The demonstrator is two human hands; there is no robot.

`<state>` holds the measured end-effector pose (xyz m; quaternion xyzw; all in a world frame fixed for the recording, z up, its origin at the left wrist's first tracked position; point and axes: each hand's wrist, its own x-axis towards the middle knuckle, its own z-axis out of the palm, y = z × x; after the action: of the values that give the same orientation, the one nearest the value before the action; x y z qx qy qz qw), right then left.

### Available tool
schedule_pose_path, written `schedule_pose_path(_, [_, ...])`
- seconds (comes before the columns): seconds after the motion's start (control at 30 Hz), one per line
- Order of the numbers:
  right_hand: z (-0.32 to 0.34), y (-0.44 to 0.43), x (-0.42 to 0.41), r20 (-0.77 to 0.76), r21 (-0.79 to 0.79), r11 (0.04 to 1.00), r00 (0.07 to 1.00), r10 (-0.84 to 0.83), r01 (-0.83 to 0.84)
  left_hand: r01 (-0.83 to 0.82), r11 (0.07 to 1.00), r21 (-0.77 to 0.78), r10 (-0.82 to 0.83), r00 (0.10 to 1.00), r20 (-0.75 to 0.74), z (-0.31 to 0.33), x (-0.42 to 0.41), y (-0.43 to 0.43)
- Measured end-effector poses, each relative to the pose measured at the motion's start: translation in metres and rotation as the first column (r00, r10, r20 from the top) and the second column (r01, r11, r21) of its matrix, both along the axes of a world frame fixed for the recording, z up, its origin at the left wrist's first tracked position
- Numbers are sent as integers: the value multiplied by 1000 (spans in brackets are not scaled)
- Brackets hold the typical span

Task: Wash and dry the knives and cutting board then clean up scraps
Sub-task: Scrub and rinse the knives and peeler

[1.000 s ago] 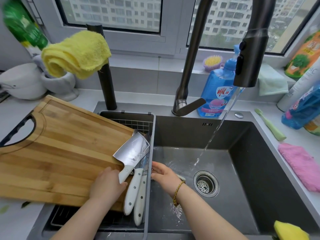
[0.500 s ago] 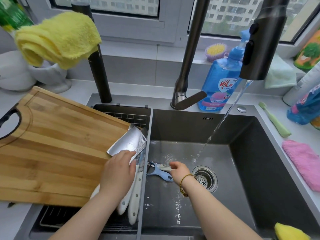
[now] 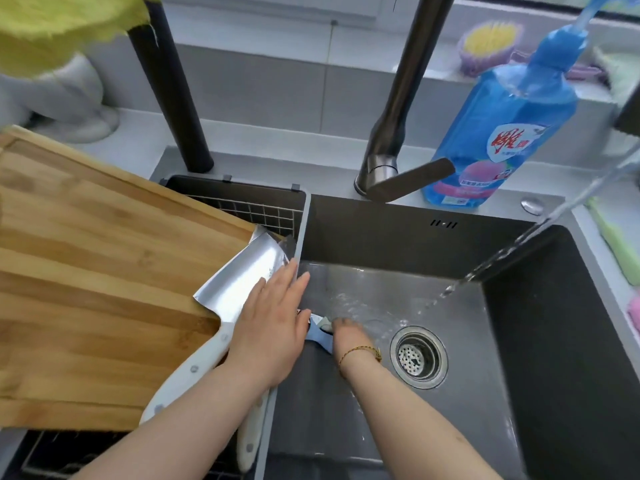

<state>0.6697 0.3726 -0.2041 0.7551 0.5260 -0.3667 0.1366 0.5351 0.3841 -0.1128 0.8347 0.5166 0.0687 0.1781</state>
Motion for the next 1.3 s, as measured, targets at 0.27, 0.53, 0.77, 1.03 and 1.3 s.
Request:
schedule_pose_path(0.27, [-26, 4, 4, 165, 22, 996, 983, 79, -84, 5, 993, 115, -7, 1000, 18, -13, -2, 4])
schedule_pose_path(0.53, [-6, -5, 10, 105, 41, 995, 990, -97, 93, -55, 998, 8, 54, 995, 81, -7, 0, 0])
schedule_pose_path(0.77, [37, -34, 11, -205, 87, 902, 894, -399, 423, -45, 999, 9, 46, 993, -109, 11, 4, -3])
schedule_pose_path(1.03, [115, -87, 7, -706, 173, 625, 538, -461, 762, 167, 974, 154, -196, 960, 201, 19, 2, -29])
schedule_pose_path(1.3, [147, -124, 2, -756, 218, 468, 452, -474, 856, 243, 852, -465, 64, 832, 551, 31, 27, -76])
